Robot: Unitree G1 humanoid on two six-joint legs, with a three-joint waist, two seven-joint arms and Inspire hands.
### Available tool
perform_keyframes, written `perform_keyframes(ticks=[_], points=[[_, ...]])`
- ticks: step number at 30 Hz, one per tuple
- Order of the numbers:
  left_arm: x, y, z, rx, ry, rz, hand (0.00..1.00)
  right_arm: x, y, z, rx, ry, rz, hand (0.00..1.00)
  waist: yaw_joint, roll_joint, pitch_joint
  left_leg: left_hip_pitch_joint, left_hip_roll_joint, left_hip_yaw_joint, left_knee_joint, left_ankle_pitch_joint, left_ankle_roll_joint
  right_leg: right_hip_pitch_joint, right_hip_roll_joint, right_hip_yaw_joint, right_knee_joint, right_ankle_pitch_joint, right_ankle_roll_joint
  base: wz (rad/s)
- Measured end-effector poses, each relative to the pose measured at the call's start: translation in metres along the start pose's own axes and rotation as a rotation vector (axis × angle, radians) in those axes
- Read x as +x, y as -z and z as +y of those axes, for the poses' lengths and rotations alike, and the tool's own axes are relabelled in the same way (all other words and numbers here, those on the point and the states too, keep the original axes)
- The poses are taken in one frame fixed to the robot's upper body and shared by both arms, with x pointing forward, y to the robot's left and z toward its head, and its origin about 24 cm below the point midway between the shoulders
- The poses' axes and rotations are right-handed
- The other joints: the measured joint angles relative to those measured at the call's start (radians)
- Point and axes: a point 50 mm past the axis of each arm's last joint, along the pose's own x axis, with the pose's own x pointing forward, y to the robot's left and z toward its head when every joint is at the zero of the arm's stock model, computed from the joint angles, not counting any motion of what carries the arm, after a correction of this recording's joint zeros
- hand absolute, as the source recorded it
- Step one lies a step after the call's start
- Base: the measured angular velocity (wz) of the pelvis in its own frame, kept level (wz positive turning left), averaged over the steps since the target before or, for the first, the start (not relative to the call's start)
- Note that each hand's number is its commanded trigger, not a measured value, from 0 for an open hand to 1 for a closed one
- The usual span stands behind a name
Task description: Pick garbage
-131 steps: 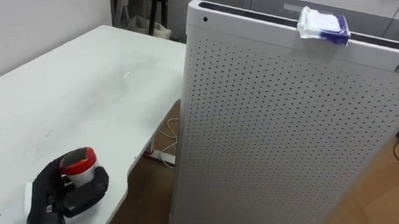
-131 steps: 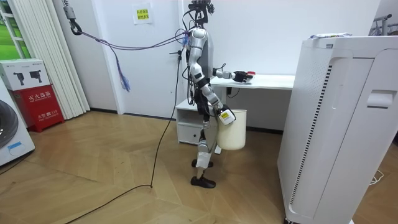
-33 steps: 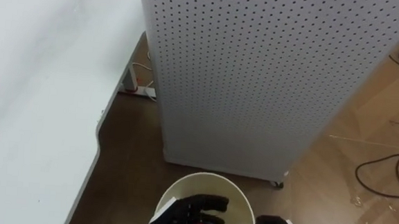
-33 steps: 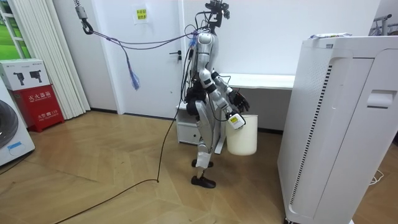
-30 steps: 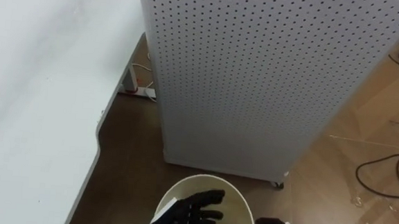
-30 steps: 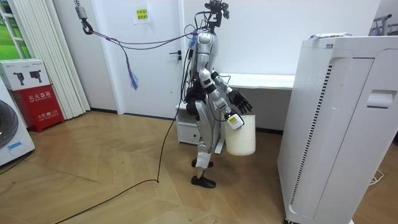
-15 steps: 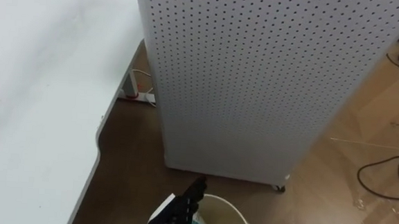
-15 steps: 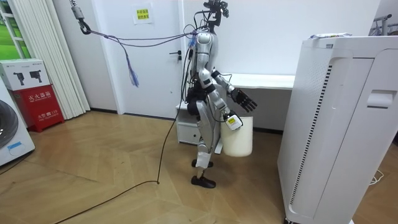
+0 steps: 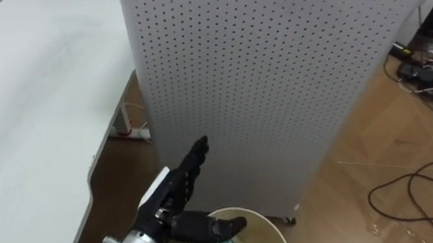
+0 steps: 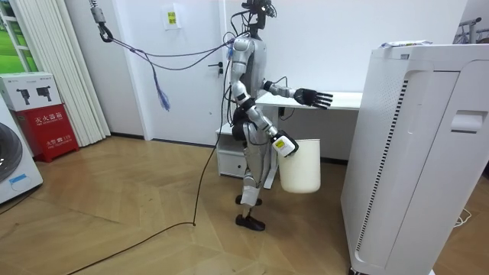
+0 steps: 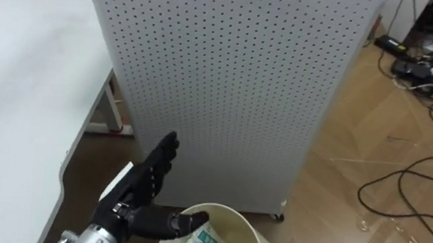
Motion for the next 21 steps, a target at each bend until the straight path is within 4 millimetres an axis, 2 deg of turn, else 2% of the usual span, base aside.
perform_keyframes(ticks=[1,3,5,6,7,8,9,11,13,16,21], points=[[0.0,-0.002,0.002,0.002,-0.023,-0.009,0.0,0.0,0.0,-0.001,0.0,0.008,0.001,1.0,0.003,-0.002,-0.0014,0.008,-0.001,0.018,0.005,-0.006,0.002,-0.001,0.0,0.001,0.006,0.001,0.0,-0.54],[0.0,-0.003,0.004,0.015,-0.047,-0.013,0.0,-0.002,0.004,0.0,0.002,0.01,0.01,1.0,0.003,-0.005,-0.0038,0.033,-0.001,0.02,0.003,-0.011,0.007,0.01,0.0,0.001,0.008,0.006,-0.001,-0.51],[0.0,-0.005,0.006,0.019,-0.074,-0.021,0.0,-0.004,0.008,0.001,0.004,0.006,0.022,1.0,0.007,-0.009,-0.0064,0.069,0.006,0.065,-0.016,-0.017,0.011,0.035,-0.001,-0.011,0.001,0.017,-0.001,-0.57],[0.0,-0.006,0.006,0.02,-0.081,-0.028,0.0,-0.004,0.008,0.001,0.005,0.002,0.023,1.0,0.007,-0.009,-0.0099,0.075,0.012,0.083,-0.021,-0.019,0.014,0.039,-0.005,-0.03,-0.003,0.022,-0.002,-0.66],[-0.001,-0.011,0.007,0.022,-0.093,-0.048,0.0,-0.004,0.009,0.004,0.008,-0.006,0.023,1.0,0.014,-0.01,-0.0094,0.098,0.022,0.125,-0.035,-0.02,0.014,0.047,-0.026,-0.094,0.025,0.014,-0.015,-0.57],[-0.001,-0.012,0.008,0.023,-0.098,-0.056,0.0,-0.004,0.009,0.004,0.007,-0.011,0.024,1.0,0.018,-0.01,-0.0092,0.106,0.025,0.138,-0.038,-0.02,0.013,0.052,-0.037,-0.13,0.052,-0.002,-0.014,-0.58],[0.0,-0.015,0.009,0.023,-0.107,-0.069,0.0,-0.004,0.01,0.005,0.004,-0.016,0.027,1.0,0.015,-0.012,-0.0091,0.117,0.025,0.146,-0.043,-0.02,0.011,0.07,-0.052,-0.154,0.07,-0.025,-0.004,-0.27],[0.0,-0.019,0.01,0.02,-0.123,-0.086,0.0,-0.004,0.011,0.007,0.001,-0.023,0.029,1.0,0.001,-0.02,-0.0052,0.122,0.019,0.146,-0.044,-0.018,0.008,0.083,-0.051,-0.157,0.043,-0.03,-0.004,-0.13],[0.001,-0.02,0.009,0.019,-0.128,-0.091,0.0,-0.004,0.011,0.007,0.004,-0.021,0.03,1.0,0.0,-0.021,-0.0036,0.124,0.021,0.146,-0.052,-0.013,0.003,0.094,-0.04,-0.157,0.0,-0.018,-0.021,-0.11],[0.001,-0.021,0.01,0.021,-0.157,-0.096,0.0,-0.007,0.016,0.007,0.006,-0.023,0.045,1.0,0.001,-0.025,-0.0003,0.154,0.028,0.142,-0.076,-0.01,-0.002,0.136,-0.025,-0.166,-0.046,-0.007,-0.02,0.02],[0.001,-0.031,0.014,0.02,-0.205,-0.144,0.0,-0.008,0.016,0.007,0.006,-0.023,0.038,1.0,0.002,-0.025,-0.0003,0.147,0.031,0.127,-0.08,-0.009,-0.003,0.146,-0.018,-0.178,-0.081,0.001,-0.017,0.07]])
